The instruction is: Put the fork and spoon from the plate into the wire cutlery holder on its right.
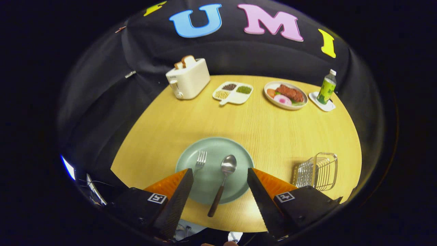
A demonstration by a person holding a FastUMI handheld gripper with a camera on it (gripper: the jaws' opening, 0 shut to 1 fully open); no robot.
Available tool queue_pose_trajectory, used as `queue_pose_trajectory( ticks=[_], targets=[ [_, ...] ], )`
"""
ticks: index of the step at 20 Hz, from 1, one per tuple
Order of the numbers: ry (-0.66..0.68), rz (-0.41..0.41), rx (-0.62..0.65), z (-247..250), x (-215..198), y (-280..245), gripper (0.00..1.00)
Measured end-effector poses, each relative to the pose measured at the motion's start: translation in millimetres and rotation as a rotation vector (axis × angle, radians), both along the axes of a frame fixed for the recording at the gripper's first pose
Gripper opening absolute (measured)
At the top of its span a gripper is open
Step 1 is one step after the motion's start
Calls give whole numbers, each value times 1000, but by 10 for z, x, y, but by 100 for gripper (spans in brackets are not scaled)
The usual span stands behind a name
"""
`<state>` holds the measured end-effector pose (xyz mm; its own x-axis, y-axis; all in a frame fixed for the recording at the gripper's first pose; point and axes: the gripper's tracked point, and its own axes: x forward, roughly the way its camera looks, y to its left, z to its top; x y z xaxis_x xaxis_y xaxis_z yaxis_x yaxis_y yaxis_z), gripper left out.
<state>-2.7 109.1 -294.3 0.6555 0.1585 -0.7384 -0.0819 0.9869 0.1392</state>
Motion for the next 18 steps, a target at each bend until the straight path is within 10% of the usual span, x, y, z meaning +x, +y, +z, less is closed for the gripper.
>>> queue_pose_trajectory(
  ticks=[11,18],
  targets=[
    [262,27,-105,-830,-180,103,92],
    [385,4,-53,-1005,-166,151,58]
  ],
)
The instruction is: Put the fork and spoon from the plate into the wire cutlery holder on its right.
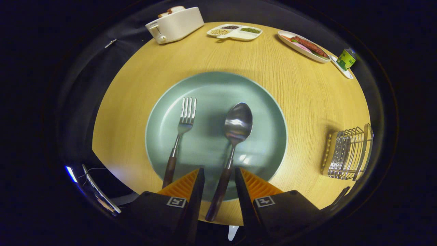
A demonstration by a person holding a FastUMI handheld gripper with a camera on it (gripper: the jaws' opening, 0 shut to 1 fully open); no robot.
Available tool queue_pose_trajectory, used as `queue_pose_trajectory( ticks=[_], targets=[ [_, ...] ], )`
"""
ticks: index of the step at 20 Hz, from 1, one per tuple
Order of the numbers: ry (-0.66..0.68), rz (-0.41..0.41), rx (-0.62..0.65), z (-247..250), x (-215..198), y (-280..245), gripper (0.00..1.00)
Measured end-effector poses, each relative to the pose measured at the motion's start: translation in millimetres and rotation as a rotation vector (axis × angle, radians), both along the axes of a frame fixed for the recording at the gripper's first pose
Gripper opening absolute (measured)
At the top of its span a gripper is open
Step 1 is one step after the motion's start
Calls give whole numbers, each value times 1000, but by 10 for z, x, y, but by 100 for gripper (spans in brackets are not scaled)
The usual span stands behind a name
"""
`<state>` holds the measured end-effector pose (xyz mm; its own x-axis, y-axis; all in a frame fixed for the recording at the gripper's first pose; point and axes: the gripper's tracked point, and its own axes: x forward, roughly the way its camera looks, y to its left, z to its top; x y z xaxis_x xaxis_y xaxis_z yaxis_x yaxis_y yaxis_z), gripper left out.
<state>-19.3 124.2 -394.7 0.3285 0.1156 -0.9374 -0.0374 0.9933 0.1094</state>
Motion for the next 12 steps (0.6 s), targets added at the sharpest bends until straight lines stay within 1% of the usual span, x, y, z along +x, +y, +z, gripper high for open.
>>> queue_pose_trajectory(
  ticks=[1,3,4,5,7,8,9,11,12],
  targets=[
    [13,-15,0,-30,7,-30,43],
    [31,-24,8,-22,12,-63,24],
    [39,-20,15,-19,11,-84,19],
    [51,-14,48,-27,34,-40,14],
    [67,10,81,-57,1,-1,11],
    [67,31,74,-32,-14,-30,8],
    [66,45,73,-13,-40,-45,8],
    [66,44,83,28,-67,-50,8],
    [58,28,93,76,-69,-59,8]
  ],
)
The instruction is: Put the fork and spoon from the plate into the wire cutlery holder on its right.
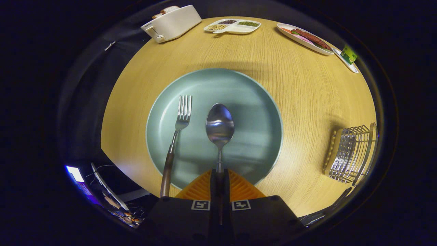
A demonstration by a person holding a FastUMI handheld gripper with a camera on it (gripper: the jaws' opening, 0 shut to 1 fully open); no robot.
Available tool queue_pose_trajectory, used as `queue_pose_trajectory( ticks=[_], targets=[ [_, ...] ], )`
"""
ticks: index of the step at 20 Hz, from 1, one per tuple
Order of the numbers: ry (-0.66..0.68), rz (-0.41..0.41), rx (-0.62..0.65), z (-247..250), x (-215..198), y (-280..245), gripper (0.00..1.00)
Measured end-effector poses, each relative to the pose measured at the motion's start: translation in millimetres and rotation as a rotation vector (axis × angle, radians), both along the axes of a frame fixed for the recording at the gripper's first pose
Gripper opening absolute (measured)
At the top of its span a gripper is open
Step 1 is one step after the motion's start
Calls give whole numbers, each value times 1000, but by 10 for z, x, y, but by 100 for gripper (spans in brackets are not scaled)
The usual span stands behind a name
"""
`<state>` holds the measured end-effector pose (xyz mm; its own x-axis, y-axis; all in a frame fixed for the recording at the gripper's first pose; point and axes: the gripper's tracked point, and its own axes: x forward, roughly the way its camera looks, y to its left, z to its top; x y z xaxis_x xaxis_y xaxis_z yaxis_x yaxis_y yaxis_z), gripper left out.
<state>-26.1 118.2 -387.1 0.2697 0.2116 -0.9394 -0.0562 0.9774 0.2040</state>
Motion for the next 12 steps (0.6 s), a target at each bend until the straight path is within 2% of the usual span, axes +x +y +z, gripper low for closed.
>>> queue_pose_trajectory(
  ticks=[7,12],
  targets=[
    [-45,-30,75,578,-66,-104,8],
    [-76,-36,64,1140,-279,-622,8]
  ],
)
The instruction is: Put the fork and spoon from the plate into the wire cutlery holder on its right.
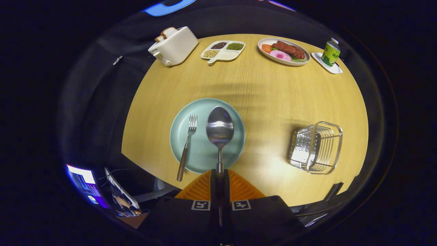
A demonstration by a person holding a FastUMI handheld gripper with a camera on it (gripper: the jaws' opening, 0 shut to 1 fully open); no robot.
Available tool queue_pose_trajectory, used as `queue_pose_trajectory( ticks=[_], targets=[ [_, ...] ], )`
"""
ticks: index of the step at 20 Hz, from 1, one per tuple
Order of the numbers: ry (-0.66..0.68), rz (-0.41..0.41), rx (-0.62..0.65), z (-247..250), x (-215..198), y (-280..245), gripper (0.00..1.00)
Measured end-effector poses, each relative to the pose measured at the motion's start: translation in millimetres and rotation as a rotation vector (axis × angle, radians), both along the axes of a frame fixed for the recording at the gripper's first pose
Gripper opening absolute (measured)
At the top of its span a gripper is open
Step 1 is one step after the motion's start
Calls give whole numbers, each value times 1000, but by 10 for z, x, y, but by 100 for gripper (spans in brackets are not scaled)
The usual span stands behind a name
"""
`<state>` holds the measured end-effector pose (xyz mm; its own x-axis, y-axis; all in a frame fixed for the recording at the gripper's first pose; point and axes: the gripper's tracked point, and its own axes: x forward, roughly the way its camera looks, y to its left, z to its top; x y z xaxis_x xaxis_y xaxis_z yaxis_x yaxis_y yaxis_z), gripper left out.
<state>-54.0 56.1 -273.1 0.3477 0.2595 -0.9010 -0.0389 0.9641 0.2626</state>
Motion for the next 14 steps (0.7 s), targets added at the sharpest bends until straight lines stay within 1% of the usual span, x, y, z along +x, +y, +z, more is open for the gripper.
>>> queue_pose_trajectory(
  ticks=[4,8,12,14],
  targets=[
    [25,-4,-53,206,-183,-598,8],
    [92,3,-103,154,-308,-1148,8],
    [163,53,-153,25,-396,-1556,8],
    [199,74,-159,-31,-394,-1671,8]
  ],
)
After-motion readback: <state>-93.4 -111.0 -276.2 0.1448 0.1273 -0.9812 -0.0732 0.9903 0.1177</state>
